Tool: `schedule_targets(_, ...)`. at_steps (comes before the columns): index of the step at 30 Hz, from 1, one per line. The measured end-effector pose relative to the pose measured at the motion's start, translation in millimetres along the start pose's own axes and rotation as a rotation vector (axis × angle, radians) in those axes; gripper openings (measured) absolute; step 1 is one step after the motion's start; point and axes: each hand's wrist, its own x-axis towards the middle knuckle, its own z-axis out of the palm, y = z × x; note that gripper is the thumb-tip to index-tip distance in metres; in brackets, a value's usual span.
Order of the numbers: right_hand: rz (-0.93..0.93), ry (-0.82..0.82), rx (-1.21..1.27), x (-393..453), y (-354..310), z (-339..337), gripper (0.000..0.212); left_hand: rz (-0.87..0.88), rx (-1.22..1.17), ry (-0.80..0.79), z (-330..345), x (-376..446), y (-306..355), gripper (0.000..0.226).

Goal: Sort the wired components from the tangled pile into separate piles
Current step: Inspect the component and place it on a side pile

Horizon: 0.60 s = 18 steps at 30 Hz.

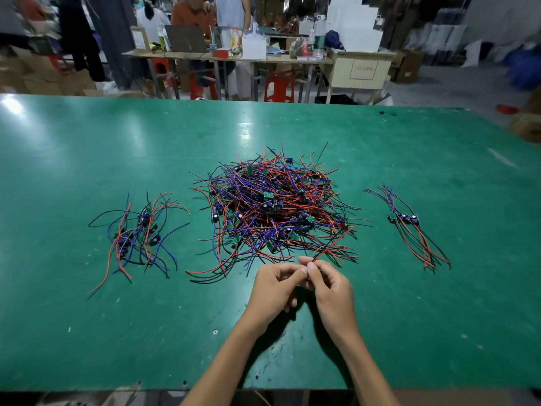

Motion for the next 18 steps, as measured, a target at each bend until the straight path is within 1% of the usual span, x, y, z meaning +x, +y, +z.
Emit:
schedule_targets(4, 0.036, 0.015, 0.019, 1.5, -0.5, 2.4, 0.025, 0.003, 0.021, 0.003, 0.6, 1.3, -0.7, 0.018)
schedule_targets(10, 0.066, 0.122, -0.024, 10.9, -4.2, 11.6, 0.028, 0.032, 0.078, 0.008, 2.4, 4.6, 0.4, 0.016)
schedule_targets(13, 0.138, 0.156, 0.008, 20.7, -7.3, 9.6, 0.031, 0.060, 0.069, 0.019, 5.5, 4.5, 1.1, 0.014)
schedule_targets(18, 0.260, 0.203, 0.100, 39.5, -16.2, 3.4, 0.028, 0.074, 0.096, 0.010, 5.6, 1.9, 0.7, 0.014)
